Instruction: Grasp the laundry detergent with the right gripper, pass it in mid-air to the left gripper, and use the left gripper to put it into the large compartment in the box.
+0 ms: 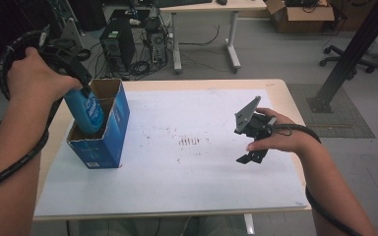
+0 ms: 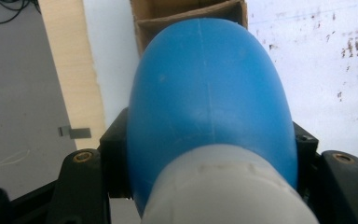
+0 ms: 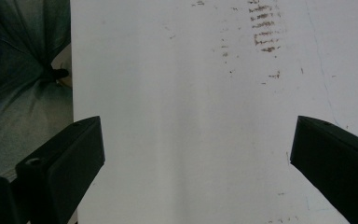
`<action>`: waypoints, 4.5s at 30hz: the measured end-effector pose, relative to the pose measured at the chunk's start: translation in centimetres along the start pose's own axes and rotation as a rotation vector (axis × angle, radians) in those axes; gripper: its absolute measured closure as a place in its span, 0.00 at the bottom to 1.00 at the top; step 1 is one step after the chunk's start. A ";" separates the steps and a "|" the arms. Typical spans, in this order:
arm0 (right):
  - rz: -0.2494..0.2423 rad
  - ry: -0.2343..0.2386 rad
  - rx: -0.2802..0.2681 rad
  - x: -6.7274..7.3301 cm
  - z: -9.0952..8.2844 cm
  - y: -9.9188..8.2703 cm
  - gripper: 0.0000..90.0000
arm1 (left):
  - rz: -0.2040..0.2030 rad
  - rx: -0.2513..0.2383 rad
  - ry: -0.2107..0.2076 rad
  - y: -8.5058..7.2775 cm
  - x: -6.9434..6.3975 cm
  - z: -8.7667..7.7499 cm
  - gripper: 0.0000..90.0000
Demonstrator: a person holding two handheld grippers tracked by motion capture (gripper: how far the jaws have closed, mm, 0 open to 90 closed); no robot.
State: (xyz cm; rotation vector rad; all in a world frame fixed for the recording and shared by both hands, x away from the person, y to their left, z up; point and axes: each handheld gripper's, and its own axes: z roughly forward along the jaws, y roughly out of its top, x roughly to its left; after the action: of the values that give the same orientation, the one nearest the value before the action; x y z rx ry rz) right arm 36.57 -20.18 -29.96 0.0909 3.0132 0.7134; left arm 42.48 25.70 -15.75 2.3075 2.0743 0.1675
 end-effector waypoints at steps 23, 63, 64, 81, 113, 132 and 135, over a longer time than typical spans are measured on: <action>0.008 -0.004 -0.003 0.3 -0.4 -0.3 0.03 | 0.008 0.045 0.008 -0.4 -0.2 5.7 0.42; 0.015 0.013 0.056 0.2 -0.6 -0.4 0.03 | 0.010 0.073 0.009 -0.8 -0.3 11.9 0.42; 0.016 0.013 0.054 0.2 -0.6 -0.4 0.03 | 0.009 0.073 0.008 -0.8 -0.3 12.0 0.42; 0.016 0.016 0.053 0.2 -0.4 -0.3 0.03 | 0.007 0.077 -0.009 -1.0 0.1 12.8 0.42; 0.023 0.010 0.033 0.4 -0.5 -0.8 0.03 | 0.007 0.054 0.006 -1.0 -0.3 11.9 0.36; 0.015 -0.005 0.022 0.5 -1.0 -0.6 0.03 | 0.068 0.036 0.059 -1.9 -1.0 8.7 0.31; 0.013 -0.006 0.024 0.5 -1.0 -0.5 0.03 | 0.077 0.029 0.056 -2.0 -1.2 8.3 0.31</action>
State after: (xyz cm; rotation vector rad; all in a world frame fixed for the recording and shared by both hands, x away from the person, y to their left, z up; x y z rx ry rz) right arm 35.99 -21.08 -29.31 0.1140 3.0189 0.6767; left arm 41.23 25.14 -24.23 2.4294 2.0267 0.2074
